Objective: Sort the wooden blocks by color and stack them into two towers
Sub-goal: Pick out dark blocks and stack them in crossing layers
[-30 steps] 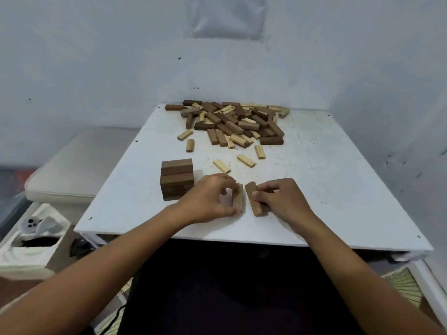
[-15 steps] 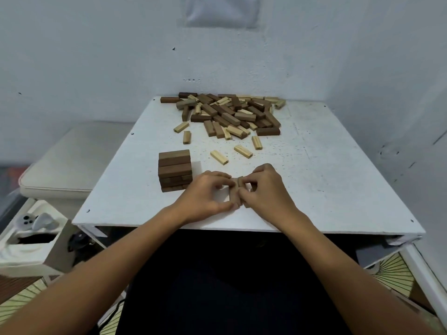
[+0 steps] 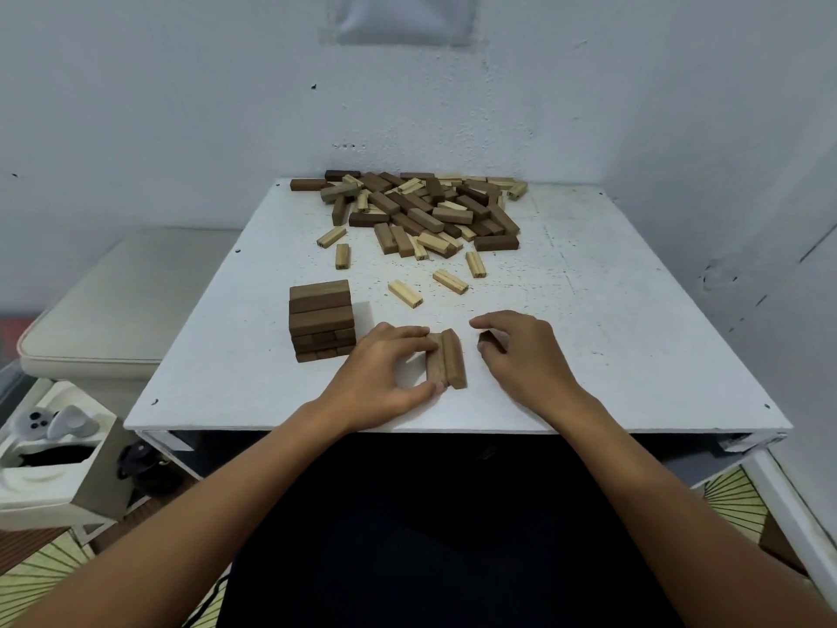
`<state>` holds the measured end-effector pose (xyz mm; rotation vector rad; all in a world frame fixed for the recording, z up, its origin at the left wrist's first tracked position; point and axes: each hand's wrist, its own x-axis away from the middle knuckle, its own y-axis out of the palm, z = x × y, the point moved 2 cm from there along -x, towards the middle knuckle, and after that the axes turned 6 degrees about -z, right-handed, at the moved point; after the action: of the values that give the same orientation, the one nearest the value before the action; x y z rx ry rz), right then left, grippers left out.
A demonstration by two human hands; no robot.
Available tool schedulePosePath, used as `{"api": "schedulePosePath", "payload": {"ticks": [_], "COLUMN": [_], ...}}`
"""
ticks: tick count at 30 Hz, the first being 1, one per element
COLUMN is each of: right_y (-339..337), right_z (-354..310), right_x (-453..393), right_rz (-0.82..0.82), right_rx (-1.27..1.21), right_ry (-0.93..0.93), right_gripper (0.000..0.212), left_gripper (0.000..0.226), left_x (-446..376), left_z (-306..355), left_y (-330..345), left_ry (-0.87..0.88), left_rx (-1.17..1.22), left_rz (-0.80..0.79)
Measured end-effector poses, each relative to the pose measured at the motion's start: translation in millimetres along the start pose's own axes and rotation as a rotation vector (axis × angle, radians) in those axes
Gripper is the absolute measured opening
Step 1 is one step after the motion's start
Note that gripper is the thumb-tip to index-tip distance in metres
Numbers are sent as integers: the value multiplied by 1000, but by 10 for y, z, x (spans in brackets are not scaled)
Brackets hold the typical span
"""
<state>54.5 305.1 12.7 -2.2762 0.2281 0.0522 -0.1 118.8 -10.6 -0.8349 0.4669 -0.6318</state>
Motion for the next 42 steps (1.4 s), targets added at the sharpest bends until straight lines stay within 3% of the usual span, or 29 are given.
{"api": "schedulePosePath", "payload": {"ticks": [2, 5, 7, 10, 15, 19, 29, 38, 42], "right_y": [-43, -53, -35, -48, -104, -142, -281, -112, -56], "right_z": [-37, -100, -101, -75, -102, -102, 105, 154, 122], "right_x": [-4, -4, -16, -71, -110, -66, 3, 26, 13], "right_rz": [-53, -362, -439, -388, -396, -399, -396, -57, 22], "right_rx": [-72, -74, -42, -67, 158, 25, -12, -143, -4], "right_ry": [-40, -81, -59, -86, -129, -116, -80, -21, 23], "right_gripper": [35, 64, 74, 68, 73, 81, 66, 32, 26], "left_gripper": [60, 59, 59, 58, 59, 57, 52, 43, 42], "left_x": [9, 16, 21, 30, 25, 35, 45, 49, 35], "left_z": [3, -8, -25, -39, -41, -41, -24, -8, -18], "left_y": [5, 12, 21, 32, 37, 49, 63, 106, 109], "left_ry": [15, 34, 33, 49, 50, 70, 112, 258, 236], "left_rx": [-13, -31, -36, -53, -77, -102, -166, -303, -264], "left_rz": [1, 11, 11, 19, 12, 14, 18, -31, -33]}}
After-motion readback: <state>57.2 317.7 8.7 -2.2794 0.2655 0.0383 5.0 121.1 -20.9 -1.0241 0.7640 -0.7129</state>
